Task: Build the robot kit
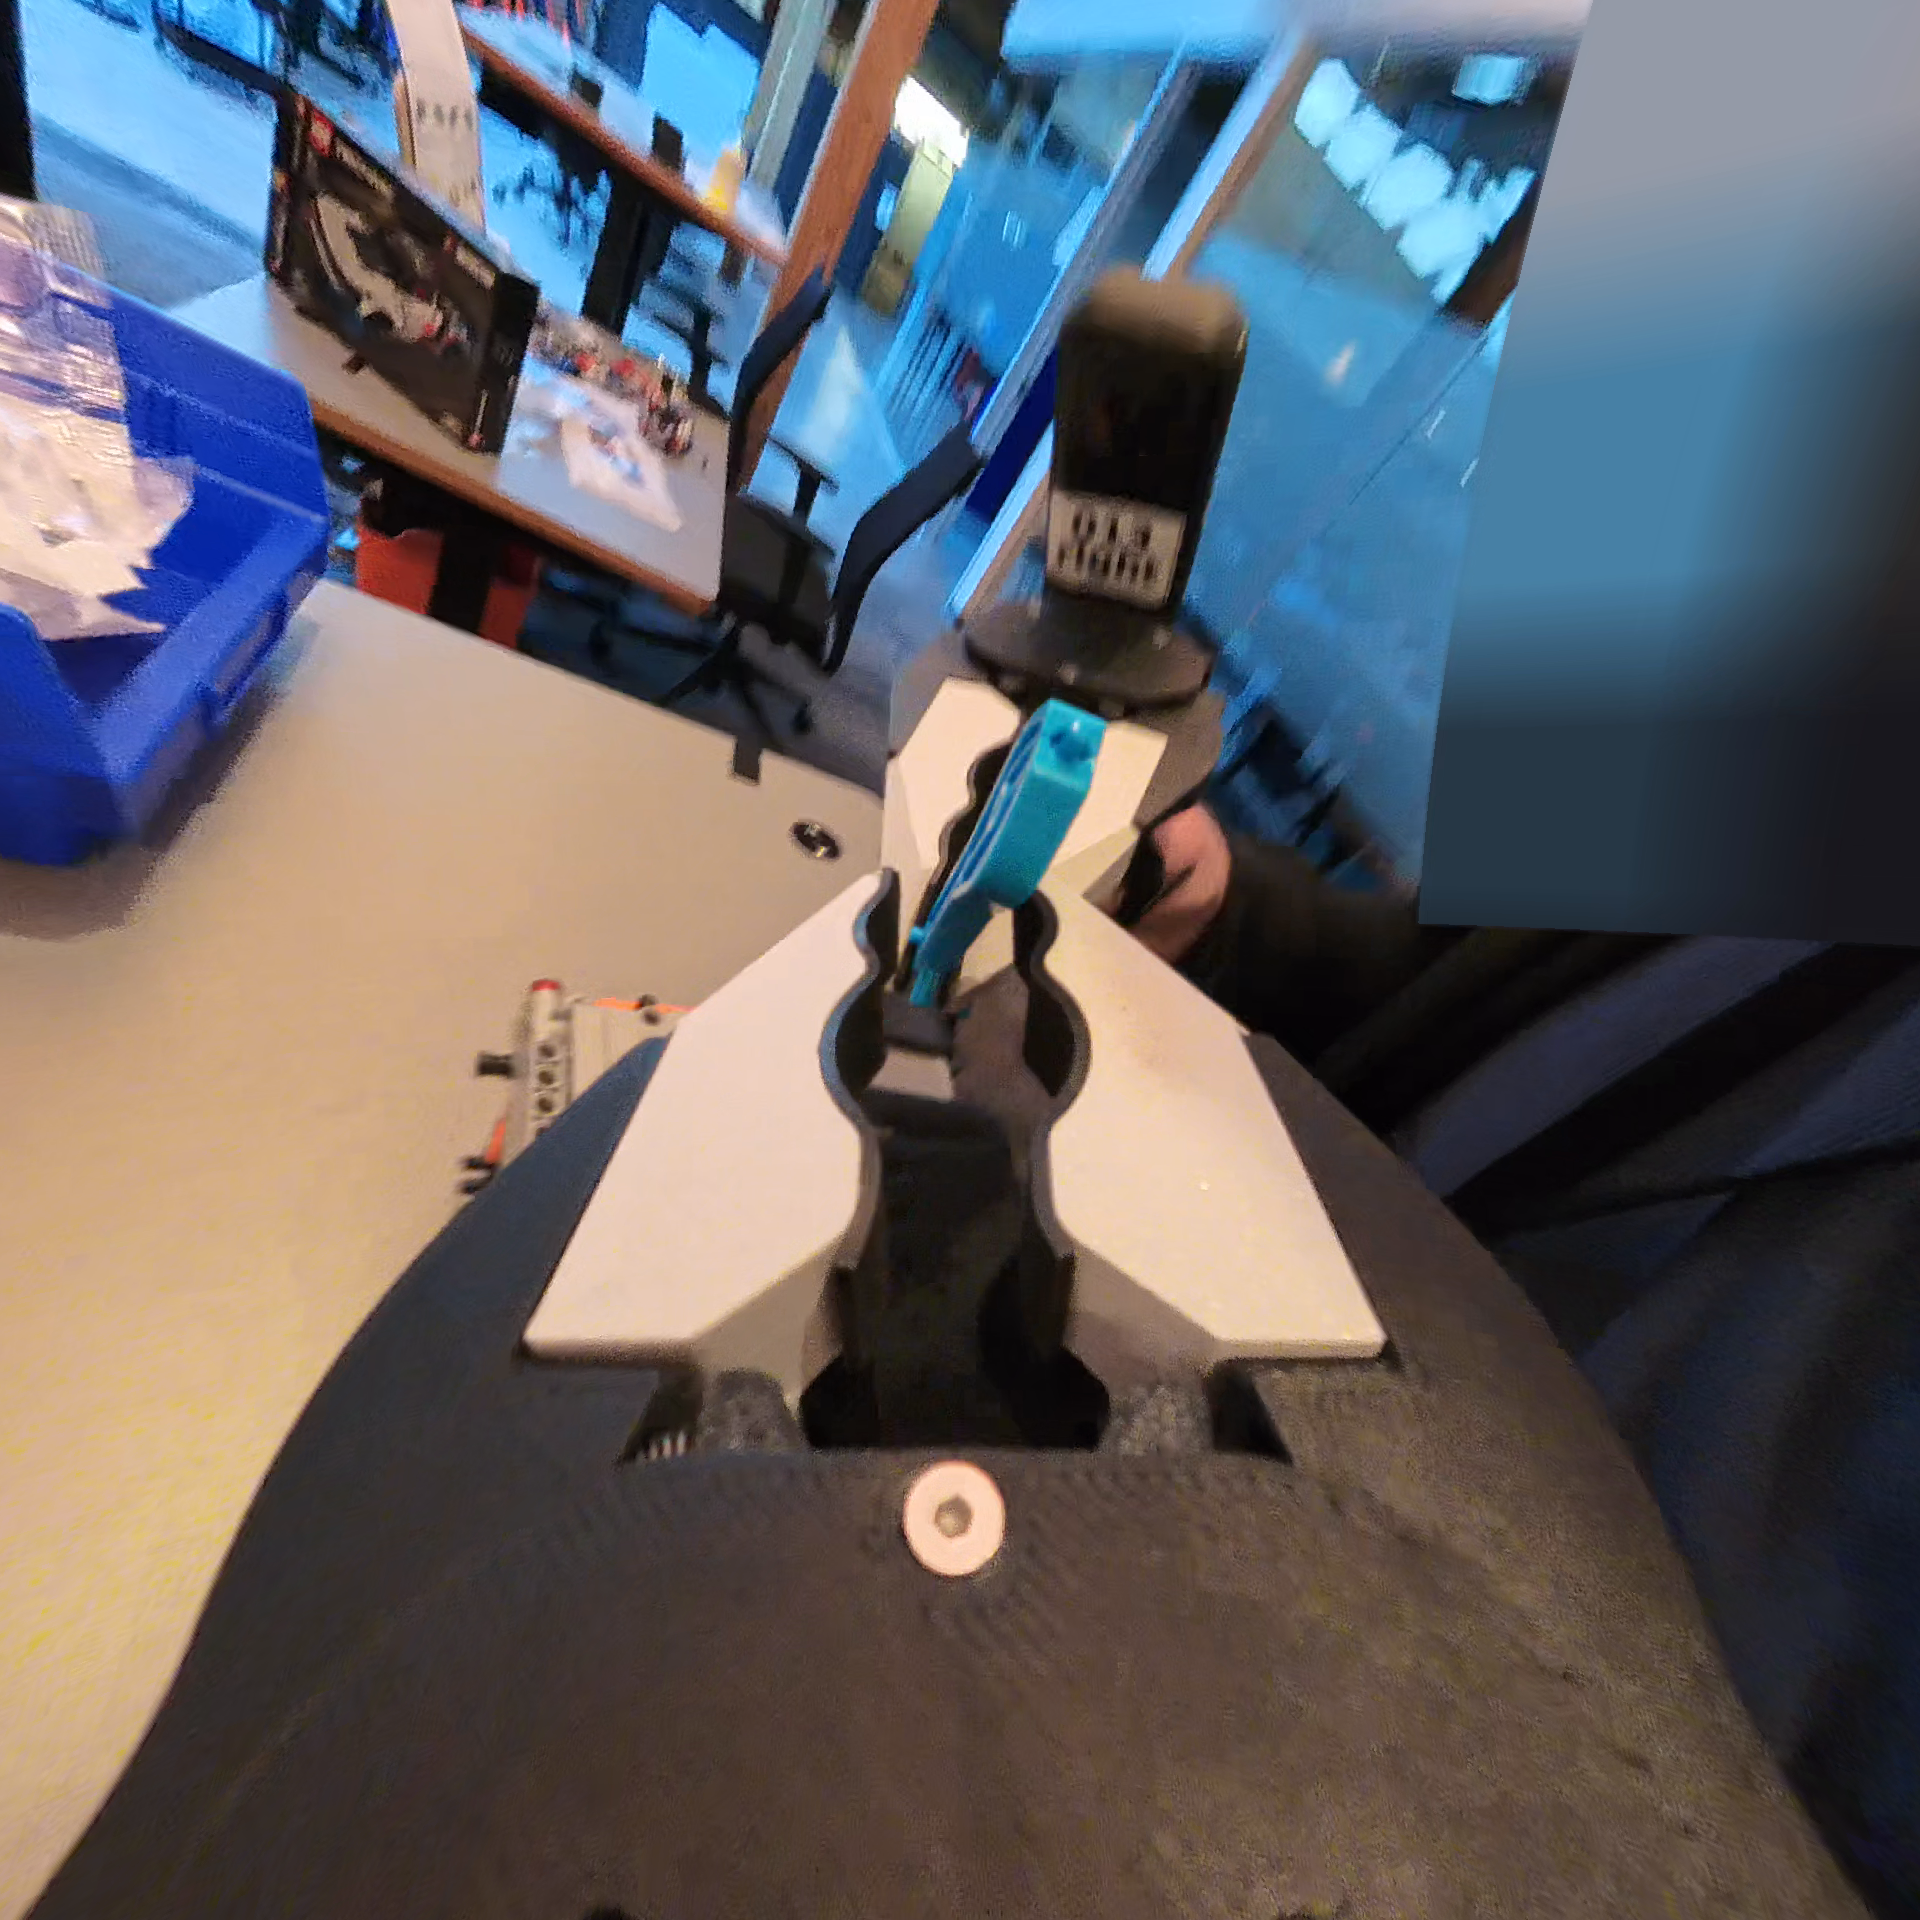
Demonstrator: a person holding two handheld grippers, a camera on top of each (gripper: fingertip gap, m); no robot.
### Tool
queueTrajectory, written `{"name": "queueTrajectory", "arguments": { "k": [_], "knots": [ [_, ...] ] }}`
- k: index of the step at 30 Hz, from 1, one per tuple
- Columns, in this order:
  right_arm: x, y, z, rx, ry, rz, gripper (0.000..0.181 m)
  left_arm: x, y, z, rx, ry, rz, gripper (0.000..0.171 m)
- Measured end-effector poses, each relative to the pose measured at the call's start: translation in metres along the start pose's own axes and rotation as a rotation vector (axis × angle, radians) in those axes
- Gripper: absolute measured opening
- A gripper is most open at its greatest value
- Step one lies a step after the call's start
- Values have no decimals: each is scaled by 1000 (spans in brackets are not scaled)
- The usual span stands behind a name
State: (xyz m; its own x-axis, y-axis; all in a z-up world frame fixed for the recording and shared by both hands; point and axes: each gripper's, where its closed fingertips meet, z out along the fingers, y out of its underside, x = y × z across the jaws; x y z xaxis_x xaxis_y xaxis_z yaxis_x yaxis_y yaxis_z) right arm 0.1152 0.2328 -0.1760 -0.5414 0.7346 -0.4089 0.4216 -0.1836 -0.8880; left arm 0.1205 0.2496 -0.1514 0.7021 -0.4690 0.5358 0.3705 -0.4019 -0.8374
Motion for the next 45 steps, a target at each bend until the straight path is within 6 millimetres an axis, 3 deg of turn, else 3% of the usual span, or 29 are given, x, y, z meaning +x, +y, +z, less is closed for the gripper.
{"name": "queueTrajectory", "arguments": {
  "k": [4,6,9,11,16,21,23,28,34,37,39,42,45],
  "knots": [
    [-7,8,6,27,-23,52,7,3,3,0,70,3,-21,7],
    [-2,13,1,-11,20,26,23,-1,12,0,-2,-37,-6,5],
    [0,-7,-15,-47,86,-129,27,-2,31,2,-211,-101,110,5],
    [-8,-14,-12,-126,67,-218,32,4,46,7,-374,-101,197,5],
    [-17,-1,-3,-305,-35,-281,8,0,57,12,-527,-149,287,6],
    [-15,-17,-5,-145,2,-267,5,0,43,6,-364,-143,192,12],
    [-14,-25,-9,-46,42,-283,5,-4,42,0,-274,-153,91,26],
    [-25,-17,-6,48,56,-278,5,2,49,-5,-146,-76,-85,14],
    [-26,-16,-4,63,119,-328,5,1,50,-9,-119,-87,-60,16],
    [-22,-20,-2,85,162,-346,5,7,37,-12,-30,-7,-132,38],
    [-18,-20,-4,80,205,-377,5,1,35,-17,-9,-43,-132,46],
    [-20,-26,-9,106,205,-389,5,-7,31,-27,45,-103,-130,46],
    [-24,-31,-9,137,200,-392,5,-3,47,-18,-37,-87,-143,30]
  ]
}}
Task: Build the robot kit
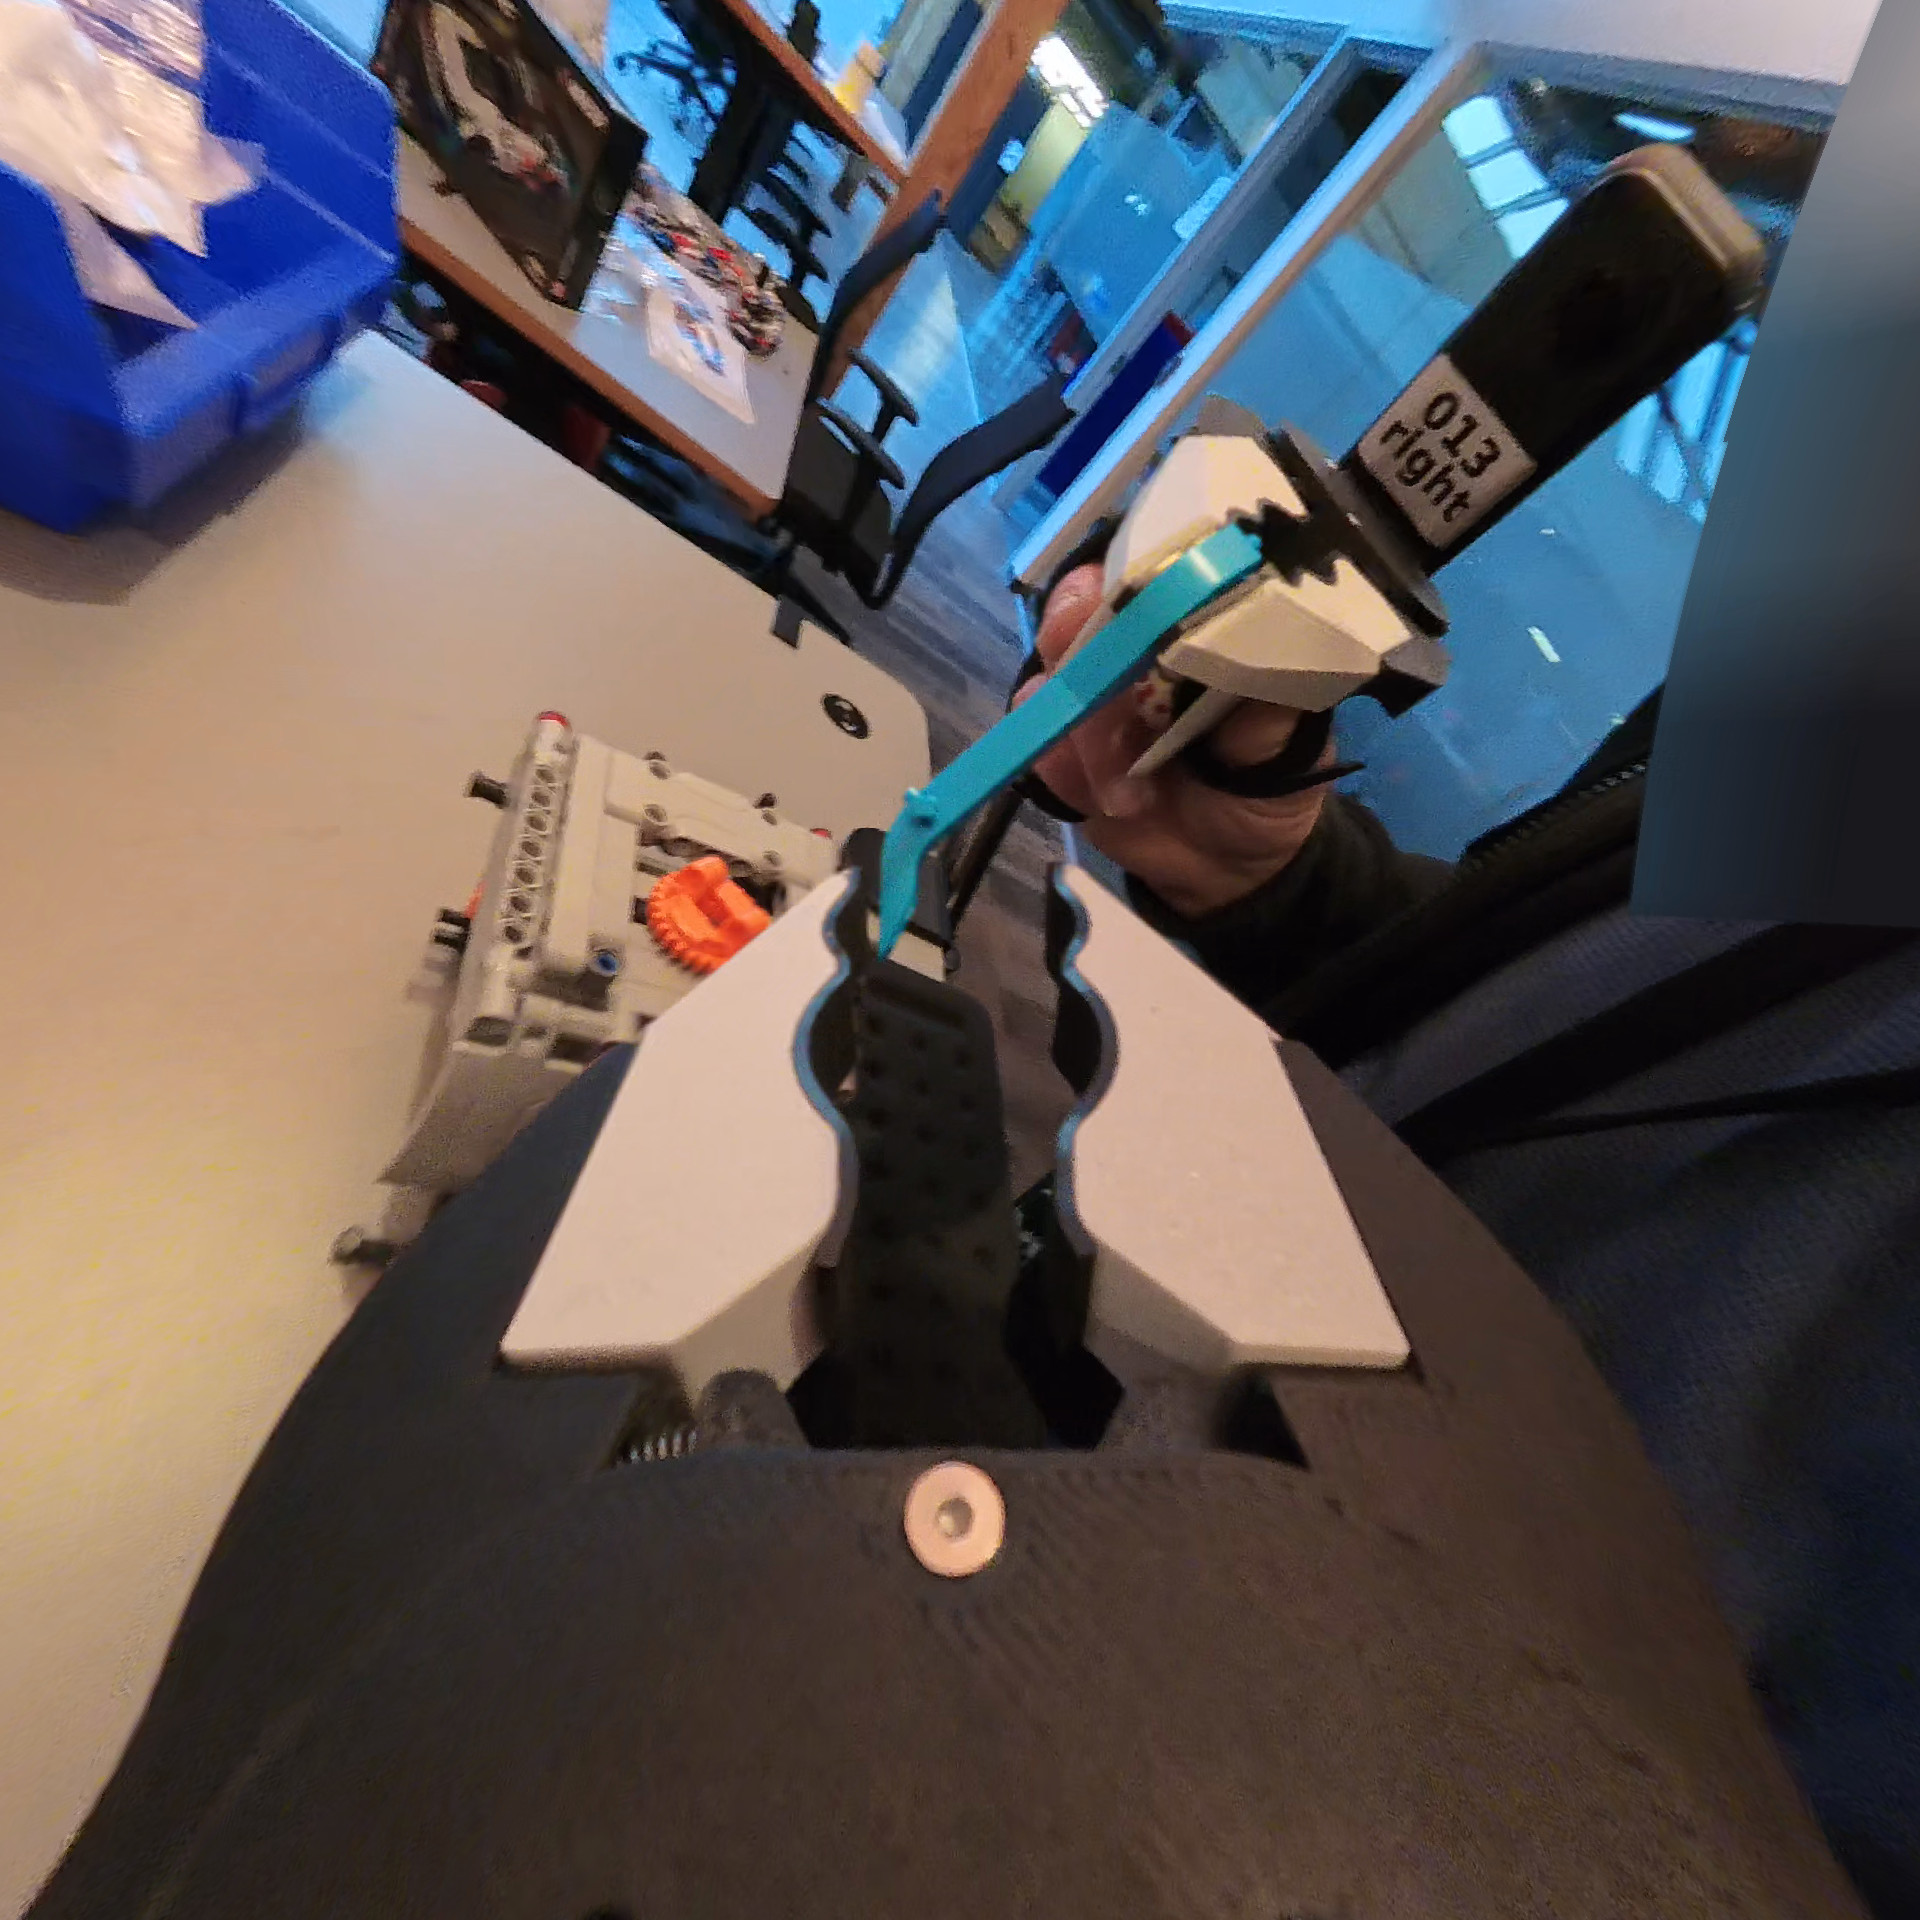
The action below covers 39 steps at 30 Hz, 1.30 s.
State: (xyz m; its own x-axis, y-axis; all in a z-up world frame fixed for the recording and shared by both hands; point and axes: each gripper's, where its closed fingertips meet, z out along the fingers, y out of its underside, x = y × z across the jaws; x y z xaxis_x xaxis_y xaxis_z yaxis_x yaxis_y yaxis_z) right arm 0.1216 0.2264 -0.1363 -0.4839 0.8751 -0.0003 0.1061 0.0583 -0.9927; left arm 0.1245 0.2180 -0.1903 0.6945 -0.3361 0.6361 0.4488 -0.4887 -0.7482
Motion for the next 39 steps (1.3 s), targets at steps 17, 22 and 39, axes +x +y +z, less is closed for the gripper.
{"name": "queueTrajectory", "arguments": {
  "k": [17,22,39],
  "knots": [
    [8,33,10,-323,-101,-28,5,-18,0,8,-105,-181,215,3],
    [36,50,7,-443,-37,-139,5,-50,-3,-12,-62,-352,254,21],
    [79,66,-4,-592,0,-308,5,-86,20,15,-179,-317,257,27]
  ]
}}
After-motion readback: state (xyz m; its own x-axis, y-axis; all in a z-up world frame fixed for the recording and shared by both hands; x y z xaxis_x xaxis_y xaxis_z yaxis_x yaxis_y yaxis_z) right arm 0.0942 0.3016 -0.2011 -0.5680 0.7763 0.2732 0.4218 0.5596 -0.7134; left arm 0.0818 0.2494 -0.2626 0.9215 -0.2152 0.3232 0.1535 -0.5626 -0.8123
